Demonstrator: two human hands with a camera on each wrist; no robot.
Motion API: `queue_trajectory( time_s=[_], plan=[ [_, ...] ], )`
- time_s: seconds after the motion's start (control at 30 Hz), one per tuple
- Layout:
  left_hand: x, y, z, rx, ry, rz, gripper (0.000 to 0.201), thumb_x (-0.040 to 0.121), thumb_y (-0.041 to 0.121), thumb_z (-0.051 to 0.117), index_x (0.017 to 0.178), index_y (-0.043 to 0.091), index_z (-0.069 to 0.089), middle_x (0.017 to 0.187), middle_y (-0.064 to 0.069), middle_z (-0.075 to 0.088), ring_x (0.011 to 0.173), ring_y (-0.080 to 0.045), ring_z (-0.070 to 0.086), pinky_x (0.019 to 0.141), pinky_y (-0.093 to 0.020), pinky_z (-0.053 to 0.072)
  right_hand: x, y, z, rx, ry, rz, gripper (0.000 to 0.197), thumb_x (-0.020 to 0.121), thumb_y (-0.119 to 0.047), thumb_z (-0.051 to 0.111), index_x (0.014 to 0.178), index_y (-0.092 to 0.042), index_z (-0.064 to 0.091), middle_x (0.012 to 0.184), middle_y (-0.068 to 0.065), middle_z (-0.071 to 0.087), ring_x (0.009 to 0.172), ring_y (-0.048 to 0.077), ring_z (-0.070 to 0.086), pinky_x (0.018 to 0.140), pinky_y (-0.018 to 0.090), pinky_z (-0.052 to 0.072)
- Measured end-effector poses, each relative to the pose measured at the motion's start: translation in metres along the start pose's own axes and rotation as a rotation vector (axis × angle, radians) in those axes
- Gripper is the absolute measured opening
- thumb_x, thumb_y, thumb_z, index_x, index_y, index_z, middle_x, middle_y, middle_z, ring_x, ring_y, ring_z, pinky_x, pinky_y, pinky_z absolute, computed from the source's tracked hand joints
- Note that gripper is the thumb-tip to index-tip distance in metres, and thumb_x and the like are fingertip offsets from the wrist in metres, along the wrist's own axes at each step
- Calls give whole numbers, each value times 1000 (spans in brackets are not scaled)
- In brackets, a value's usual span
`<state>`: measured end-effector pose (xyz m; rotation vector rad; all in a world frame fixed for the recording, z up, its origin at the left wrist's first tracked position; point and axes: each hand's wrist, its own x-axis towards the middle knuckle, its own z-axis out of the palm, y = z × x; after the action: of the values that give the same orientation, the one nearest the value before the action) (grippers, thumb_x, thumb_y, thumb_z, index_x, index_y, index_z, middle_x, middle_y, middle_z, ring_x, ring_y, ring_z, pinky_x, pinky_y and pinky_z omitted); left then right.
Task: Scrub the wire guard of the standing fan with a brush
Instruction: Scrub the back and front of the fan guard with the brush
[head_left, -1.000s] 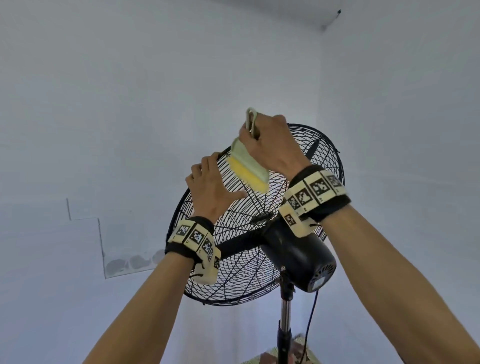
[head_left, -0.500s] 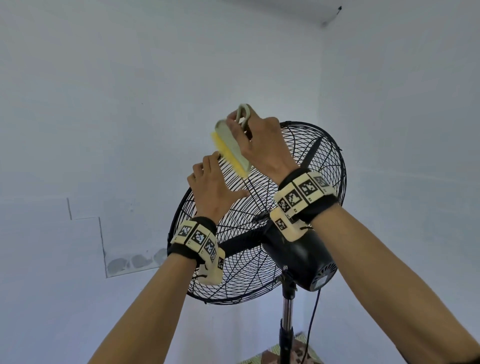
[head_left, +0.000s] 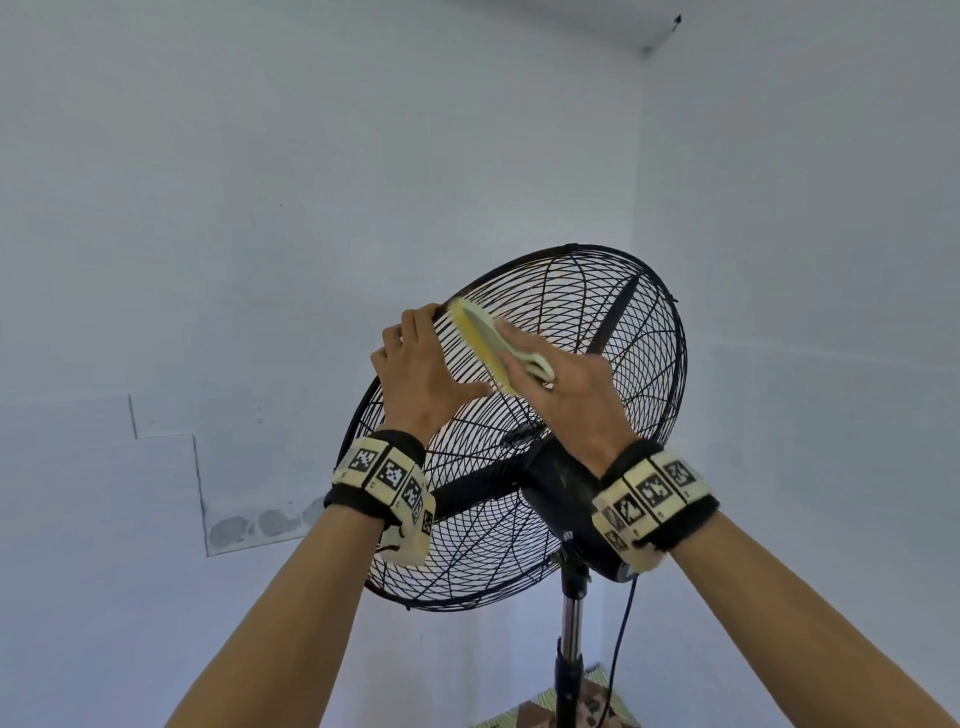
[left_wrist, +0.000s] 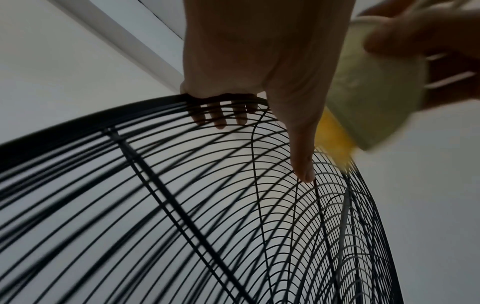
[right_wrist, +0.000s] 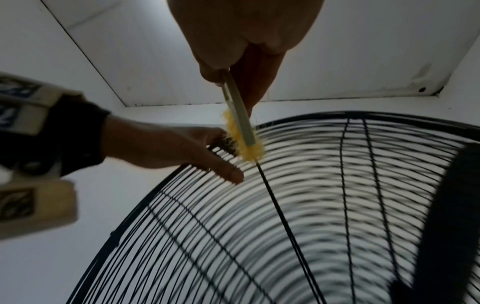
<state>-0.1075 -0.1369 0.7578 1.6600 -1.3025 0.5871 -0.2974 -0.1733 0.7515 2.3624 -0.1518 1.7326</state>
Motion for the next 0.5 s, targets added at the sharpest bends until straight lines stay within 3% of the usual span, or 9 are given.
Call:
queue_trajectory(
  time_s=[0.1, 0.13, 0.2, 0.23, 0.3, 0.37, 0.43, 0.5],
  plan=[
    [1, 0, -6, 9, -48, -4, 117, 57, 55, 97, 150, 17, 35, 145, -3, 43, 132, -31, 43, 102, -50, 37, -54, 15, -2, -51, -53, 88, 43, 100, -33, 56, 137, -11, 62, 86, 11, 77, 49, 9, 61, 49, 3, 45],
    [1, 1, -8, 10, -59, -4, 118, 57, 55, 97, 149, 17, 34, 145, -3, 43, 131, -31, 44, 102, -51, 38, -64, 15, -4, -48, -76, 167, 44, 101, -36, 55, 138, -13, 61, 89, 11, 77, 54, 10, 63, 53, 5, 48],
    [1, 4, -8, 10, -68, 1, 118, 57, 56, 96, 149, 17, 34, 145, -3, 43, 130, -32, 46, 102, -52, 39, -67, 8, -9, 13, -60, 327, 44, 103, -39, 55, 143, -19, 58, 108, 8, 77, 79, 14, 71, 72, 16, 56],
    [2, 5, -7, 11, -63, 3, 118, 57, 57, 96, 149, 18, 34, 145, -3, 43, 129, -32, 47, 101, -52, 40, -59, 2, -11, 38, -1, 307, 43, 103, -36, 58, 143, -19, 58, 111, 4, 76, 83, 13, 71, 75, 18, 57],
    [3, 5, -5, 10, -51, 5, 118, 57, 57, 96, 150, 18, 34, 145, -3, 43, 128, -32, 48, 100, -51, 40, -38, -11, -8, 58, 178, 139, 43, 99, -24, 65, 140, -12, 58, 107, -3, 73, 71, 9, 67, 62, 9, 54],
    [2, 2, -3, 7, -35, 5, 118, 58, 57, 96, 150, 17, 34, 146, -3, 43, 128, -32, 47, 100, -51, 39, -22, -15, 0, 52, 214, 63, 44, 97, -18, 68, 139, -10, 57, 110, -3, 73, 70, 5, 65, 62, 5, 52],
    [0, -1, -3, 1, -26, -1, 117, 58, 56, 96, 150, 17, 34, 146, -3, 44, 128, -31, 46, 100, -50, 38, -28, -11, 8, 2, 143, 27, 47, 94, -10, 72, 139, -9, 59, 114, 9, 75, 78, 2, 67, 71, 11, 56],
    [-1, -4, -3, -7, -28, -4, 117, 59, 56, 96, 151, 18, 34, 146, -3, 44, 128, -31, 46, 101, -50, 37, -53, -2, 13, -55, 61, 44, 51, 90, -1, 74, 139, -7, 59, 118, 14, 74, 87, 16, 74, 74, 27, 63]
  ],
)
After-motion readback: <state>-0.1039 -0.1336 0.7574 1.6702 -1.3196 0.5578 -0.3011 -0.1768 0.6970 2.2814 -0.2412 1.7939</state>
